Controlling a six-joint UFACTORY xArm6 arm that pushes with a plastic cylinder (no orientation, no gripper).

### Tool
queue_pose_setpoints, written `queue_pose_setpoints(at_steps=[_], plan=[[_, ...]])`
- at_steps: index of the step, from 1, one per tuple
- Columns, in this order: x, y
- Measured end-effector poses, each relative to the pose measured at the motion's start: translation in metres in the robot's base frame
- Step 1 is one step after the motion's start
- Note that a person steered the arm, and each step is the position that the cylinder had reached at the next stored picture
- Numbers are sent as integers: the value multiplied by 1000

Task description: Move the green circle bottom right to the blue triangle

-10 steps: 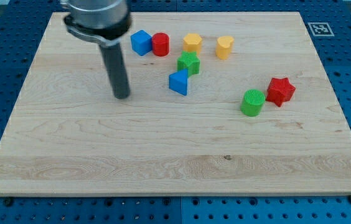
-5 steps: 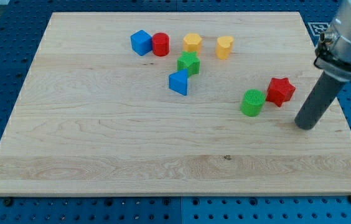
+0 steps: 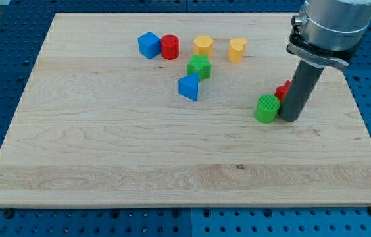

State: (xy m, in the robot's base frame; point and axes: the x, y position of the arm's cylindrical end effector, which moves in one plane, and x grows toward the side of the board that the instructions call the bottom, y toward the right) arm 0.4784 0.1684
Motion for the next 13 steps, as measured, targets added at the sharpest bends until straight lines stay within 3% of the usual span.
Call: queue_pose_setpoints(at_steps=[4, 8, 10, 11, 13], plan=[[-13, -11], [2, -91], [11, -102], [6, -78], [-47, -98]])
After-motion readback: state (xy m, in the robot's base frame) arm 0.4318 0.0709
